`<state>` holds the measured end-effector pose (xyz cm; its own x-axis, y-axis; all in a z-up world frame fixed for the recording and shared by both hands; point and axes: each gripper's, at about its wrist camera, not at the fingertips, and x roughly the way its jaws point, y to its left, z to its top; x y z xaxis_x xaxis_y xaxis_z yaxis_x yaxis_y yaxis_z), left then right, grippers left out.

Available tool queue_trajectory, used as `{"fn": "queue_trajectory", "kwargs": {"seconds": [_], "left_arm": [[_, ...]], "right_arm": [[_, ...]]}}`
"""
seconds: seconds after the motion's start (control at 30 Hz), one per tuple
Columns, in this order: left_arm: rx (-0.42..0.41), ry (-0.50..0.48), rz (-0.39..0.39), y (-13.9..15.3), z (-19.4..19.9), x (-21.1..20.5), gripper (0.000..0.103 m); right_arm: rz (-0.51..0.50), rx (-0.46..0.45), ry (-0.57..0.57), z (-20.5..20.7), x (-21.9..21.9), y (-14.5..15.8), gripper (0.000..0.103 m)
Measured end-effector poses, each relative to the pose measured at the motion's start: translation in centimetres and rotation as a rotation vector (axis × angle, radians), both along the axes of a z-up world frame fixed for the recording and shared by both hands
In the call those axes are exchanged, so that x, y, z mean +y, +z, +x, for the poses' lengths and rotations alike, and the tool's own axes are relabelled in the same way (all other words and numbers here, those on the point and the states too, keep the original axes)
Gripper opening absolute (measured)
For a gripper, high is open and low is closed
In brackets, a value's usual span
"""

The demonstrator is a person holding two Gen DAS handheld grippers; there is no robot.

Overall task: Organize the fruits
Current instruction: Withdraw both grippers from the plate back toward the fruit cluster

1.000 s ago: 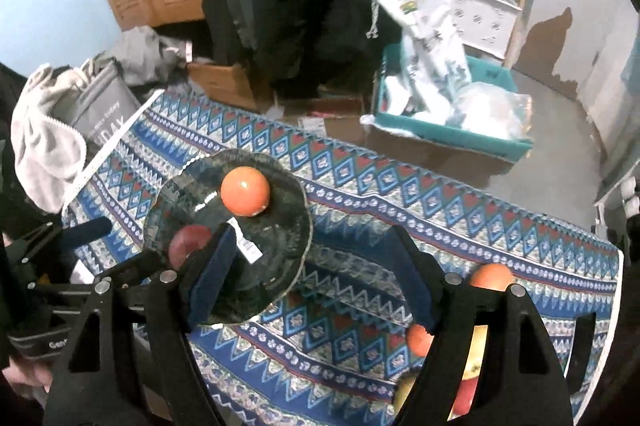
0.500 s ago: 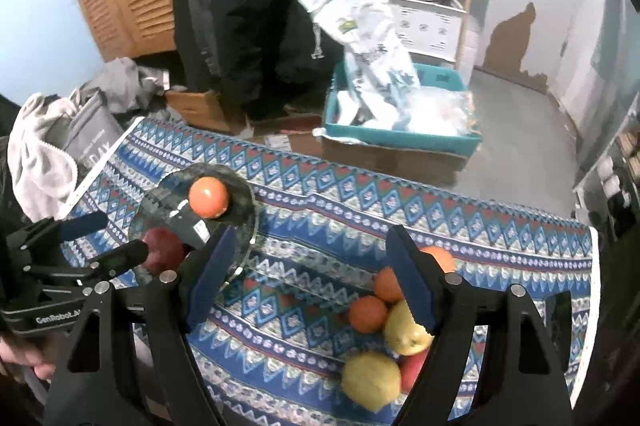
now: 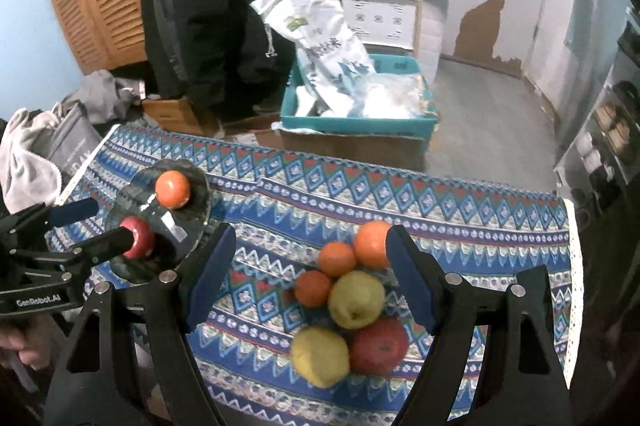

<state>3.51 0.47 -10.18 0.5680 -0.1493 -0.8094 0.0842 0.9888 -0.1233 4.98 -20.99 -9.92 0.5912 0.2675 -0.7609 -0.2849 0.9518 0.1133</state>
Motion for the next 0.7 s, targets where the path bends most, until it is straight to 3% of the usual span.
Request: {"fn": "queue_trajectory", "kwargs": {"seconds": [0.4,0.7], "left_arm": [[0.021,-0.062,0.020,-0.7,0.8,-3.4,0.081],[0.064,-0.075,0.043,-3.4,2.0,-5.0,0.081]], "right_arm": [[0.008,0.031,-0.060,-0.5,-3.7,-1.7,0.078],[-0.010,0.136,-0.052,0.6,-4.2,-6.0,0.078]]}}
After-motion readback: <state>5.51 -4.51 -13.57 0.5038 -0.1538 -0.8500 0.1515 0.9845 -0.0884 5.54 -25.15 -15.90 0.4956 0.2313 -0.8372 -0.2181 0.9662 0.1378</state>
